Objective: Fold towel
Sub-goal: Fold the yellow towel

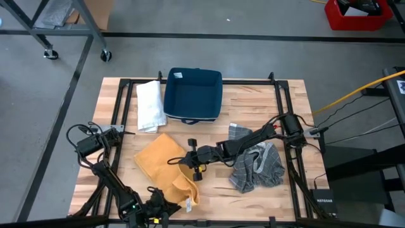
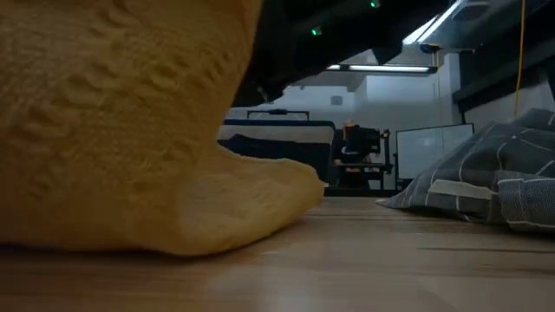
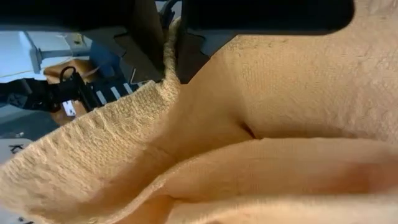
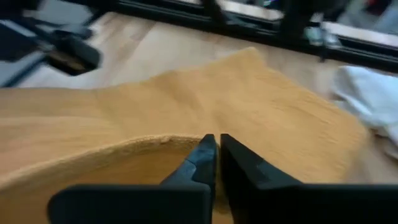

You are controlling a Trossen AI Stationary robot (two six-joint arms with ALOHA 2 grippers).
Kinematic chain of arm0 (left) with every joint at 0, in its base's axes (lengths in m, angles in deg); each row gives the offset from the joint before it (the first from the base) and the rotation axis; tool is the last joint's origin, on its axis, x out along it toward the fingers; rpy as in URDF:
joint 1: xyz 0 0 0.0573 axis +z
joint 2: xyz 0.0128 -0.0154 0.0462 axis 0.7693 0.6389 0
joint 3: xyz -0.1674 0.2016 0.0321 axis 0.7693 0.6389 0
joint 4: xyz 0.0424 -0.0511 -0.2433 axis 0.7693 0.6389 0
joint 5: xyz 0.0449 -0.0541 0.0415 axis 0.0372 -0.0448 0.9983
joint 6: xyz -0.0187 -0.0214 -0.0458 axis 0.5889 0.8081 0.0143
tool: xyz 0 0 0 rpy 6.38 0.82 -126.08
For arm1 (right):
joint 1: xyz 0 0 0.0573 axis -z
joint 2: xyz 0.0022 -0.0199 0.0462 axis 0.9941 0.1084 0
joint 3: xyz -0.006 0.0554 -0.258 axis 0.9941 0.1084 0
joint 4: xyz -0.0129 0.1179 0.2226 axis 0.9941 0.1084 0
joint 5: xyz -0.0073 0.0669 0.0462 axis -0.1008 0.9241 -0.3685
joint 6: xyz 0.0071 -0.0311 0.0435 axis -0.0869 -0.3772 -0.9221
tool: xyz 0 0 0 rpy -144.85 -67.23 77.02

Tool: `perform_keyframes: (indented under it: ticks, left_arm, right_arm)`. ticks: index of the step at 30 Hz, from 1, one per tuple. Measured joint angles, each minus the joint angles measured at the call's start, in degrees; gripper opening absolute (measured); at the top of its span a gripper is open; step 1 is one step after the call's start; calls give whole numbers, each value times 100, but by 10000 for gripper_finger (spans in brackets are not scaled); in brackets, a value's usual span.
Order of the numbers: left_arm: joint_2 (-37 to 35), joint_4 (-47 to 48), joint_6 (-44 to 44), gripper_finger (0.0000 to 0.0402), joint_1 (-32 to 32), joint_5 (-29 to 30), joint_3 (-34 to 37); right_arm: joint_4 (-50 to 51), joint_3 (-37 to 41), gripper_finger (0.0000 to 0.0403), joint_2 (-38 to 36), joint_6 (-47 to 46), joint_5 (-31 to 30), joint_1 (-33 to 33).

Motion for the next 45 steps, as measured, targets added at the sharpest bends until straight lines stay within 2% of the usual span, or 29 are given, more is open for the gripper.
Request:
perform_keyframes:
  ticks: [4,8,11,17,23,27,34,38,41,45]
  left_arm:
    - [0,-8,219,55,2,0,0]
    - [2,-52,471,76,2,0,0]
    - [2,-253,194,77,-21,110,0]
    - [-126,-489,-463,54,-146,980,0]
    - [-409,-474,-1042,40,-262,1347,0]
    - [-529,-522,-1266,38,-244,1436,-1]
    - [-529,-598,-1496,47,-77,1429,0]
    - [-530,-658,-1594,32,-96,1428,0]
    - [-533,-958,-1642,18,-162,1399,0]
    - [-549,-1884,-2562,4,-228,1242,0]
  right_arm:
    - [599,-297,67,18,7,397,-2]
    - [1415,-637,100,24,16,318,-4]
    - [1765,-869,116,24,22,33,-2]
    - [1877,-1236,121,24,105,-191,56]
    - [1945,-1602,121,5,157,-226,126]
    - [2562,-2051,121,2,160,-180,113]
    - [4677,-2727,121,-10,177,328,109]
    - [5803,-2740,121,-18,171,768,107]
    - [6045,-2600,121,-18,157,1225,105]
    - [5937,-2449,121,-13,153,1689,103]
